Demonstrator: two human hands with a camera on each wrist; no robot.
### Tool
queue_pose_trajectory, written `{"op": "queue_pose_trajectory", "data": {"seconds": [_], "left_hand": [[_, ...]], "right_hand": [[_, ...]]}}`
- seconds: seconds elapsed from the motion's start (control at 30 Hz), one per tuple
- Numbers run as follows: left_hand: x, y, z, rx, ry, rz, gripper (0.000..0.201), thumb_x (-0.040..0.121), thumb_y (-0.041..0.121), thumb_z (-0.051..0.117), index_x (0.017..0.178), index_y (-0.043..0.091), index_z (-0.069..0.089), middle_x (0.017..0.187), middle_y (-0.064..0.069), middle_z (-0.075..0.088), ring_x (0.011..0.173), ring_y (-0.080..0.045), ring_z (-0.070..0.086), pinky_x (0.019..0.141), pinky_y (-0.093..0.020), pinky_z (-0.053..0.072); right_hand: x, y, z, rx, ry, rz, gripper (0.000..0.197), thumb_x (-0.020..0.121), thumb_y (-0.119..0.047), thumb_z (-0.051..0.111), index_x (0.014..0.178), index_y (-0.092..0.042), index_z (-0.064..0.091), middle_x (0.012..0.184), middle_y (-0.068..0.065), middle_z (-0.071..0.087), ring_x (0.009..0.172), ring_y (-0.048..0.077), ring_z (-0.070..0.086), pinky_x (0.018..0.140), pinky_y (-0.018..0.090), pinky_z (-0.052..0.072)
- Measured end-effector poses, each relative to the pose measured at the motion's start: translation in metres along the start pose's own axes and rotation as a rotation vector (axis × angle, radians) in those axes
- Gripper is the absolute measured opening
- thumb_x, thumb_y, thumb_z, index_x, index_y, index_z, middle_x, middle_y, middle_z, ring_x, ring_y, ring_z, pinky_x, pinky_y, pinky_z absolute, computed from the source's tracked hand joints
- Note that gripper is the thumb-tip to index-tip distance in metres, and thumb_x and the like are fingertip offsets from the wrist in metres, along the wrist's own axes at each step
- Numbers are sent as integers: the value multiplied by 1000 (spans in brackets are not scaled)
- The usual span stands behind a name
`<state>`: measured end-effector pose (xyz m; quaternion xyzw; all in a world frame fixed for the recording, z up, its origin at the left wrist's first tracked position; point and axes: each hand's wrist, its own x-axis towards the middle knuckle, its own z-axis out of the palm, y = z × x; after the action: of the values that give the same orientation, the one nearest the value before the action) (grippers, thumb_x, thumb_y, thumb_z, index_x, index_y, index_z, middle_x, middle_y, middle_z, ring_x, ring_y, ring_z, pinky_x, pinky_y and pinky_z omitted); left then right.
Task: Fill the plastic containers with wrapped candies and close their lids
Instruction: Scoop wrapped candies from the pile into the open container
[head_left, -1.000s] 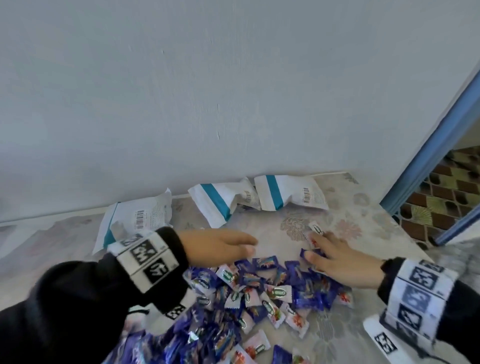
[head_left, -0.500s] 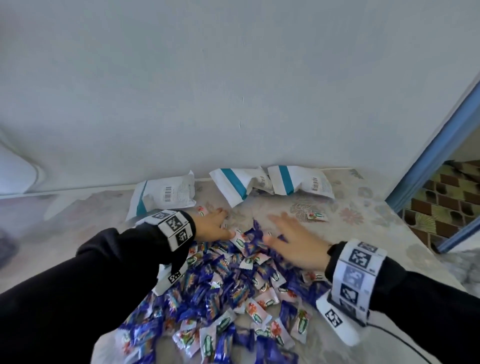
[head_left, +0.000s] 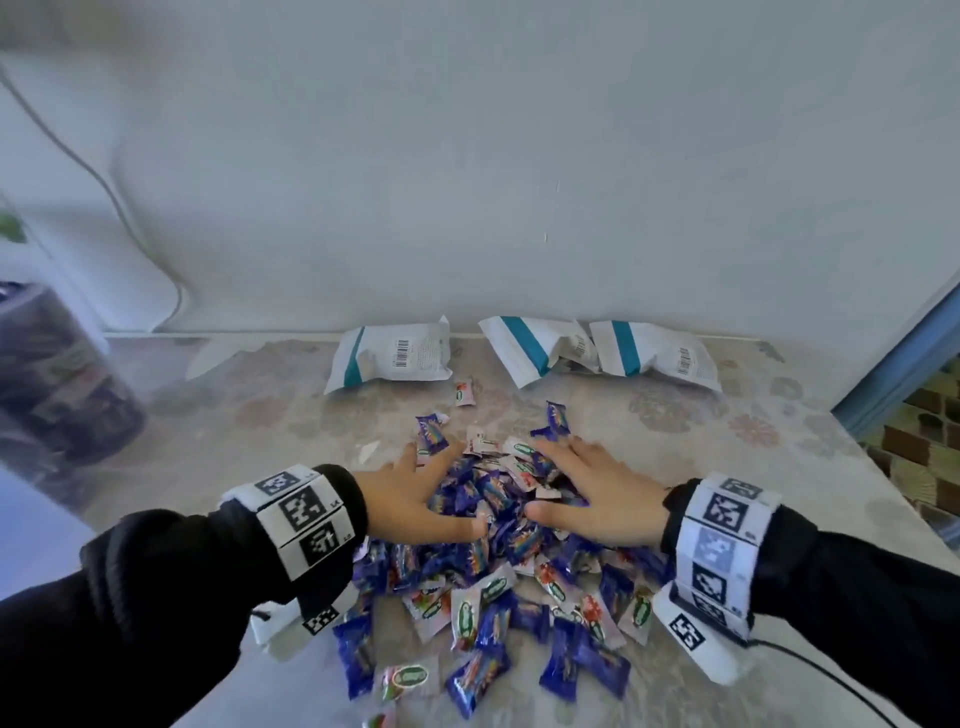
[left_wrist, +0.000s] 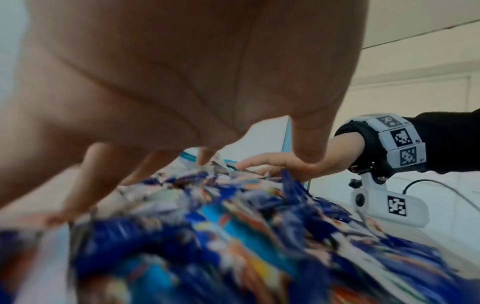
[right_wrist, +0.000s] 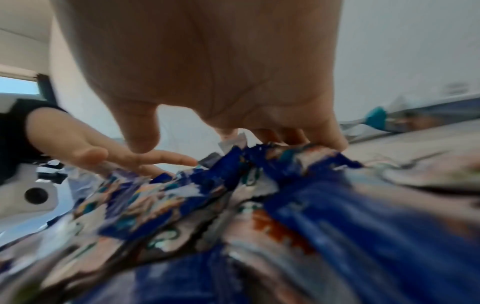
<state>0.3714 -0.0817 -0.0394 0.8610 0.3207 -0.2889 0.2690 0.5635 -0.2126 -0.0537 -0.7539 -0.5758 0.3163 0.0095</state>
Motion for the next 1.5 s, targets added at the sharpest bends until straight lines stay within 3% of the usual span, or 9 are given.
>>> {"op": "queue_pose_trajectory", "data": {"seconds": [0.1,0.23,0.63,0.83,1.03,1.17,1.3,1.37,1.5], "left_hand": [[-8,6,14,38,-25,53,105,62,87,43,137,52,-23,154,-16,-19,144,-36,-4,116,-52,11],[-22,22,42,230,45,50,110,72,76,53,141,40,-25,151,-18,-26,143,-36,-10,114,-57,5],[-21,24,47,185,279,47,56,94,37,49,140,27,20,136,-12,21,123,-30,31,101,-42,33],[-17,11,33,13,295,69,49,98,29,44,141,26,22,121,-16,32,95,-32,49,82,-32,40],[-22,-6,21,-180,386,105,46,98,31,45,140,17,32,82,1,40,77,-20,43,66,-23,30],[-37,-15,15,-255,504,136,46,97,26,46,140,16,33,85,4,45,79,-14,43,59,-17,29],[-63,-26,2,-296,668,163,49,97,28,46,142,18,31,109,-6,57,81,-16,49,66,-15,32],[-80,-30,-6,-368,743,198,46,96,26,48,139,18,35,95,2,60,66,-4,48,58,-10,36],[-126,-46,-23,-364,932,221,24,94,25,50,116,16,47,70,5,50,58,-4,47,55,-12,39]], "right_hand": [[-12,-16,4,-156,-47,-59,99,71,-80,48,144,-49,-11,158,1,-15,145,31,-9,115,55,5],[-30,-22,14,-325,-128,-138,119,63,-76,65,141,-48,-21,155,2,-25,143,31,-19,114,56,-6],[-5,-27,11,-623,1,-221,90,73,-74,54,146,-41,12,146,12,20,129,30,27,104,42,25],[12,-26,0,-465,-7,-268,65,85,-54,57,142,-38,28,122,14,38,103,29,51,82,31,40],[22,-23,-9,-179,87,-296,35,91,-28,58,125,-21,53,111,11,58,100,25,53,85,32,41],[25,-28,-14,-60,179,-324,24,91,-25,60,113,-16,62,110,2,65,101,17,57,82,24,38],[23,-45,-22,60,276,-345,24,88,-36,62,107,-23,65,101,-7,63,93,7,54,76,20,37],[23,-59,-26,96,306,-357,23,87,-37,62,105,-23,66,98,-7,63,92,9,55,75,20,38],[26,-89,-24,143,321,-386,25,85,-38,64,105,-23,67,102,-10,64,97,8,56,77,6,36]]}}
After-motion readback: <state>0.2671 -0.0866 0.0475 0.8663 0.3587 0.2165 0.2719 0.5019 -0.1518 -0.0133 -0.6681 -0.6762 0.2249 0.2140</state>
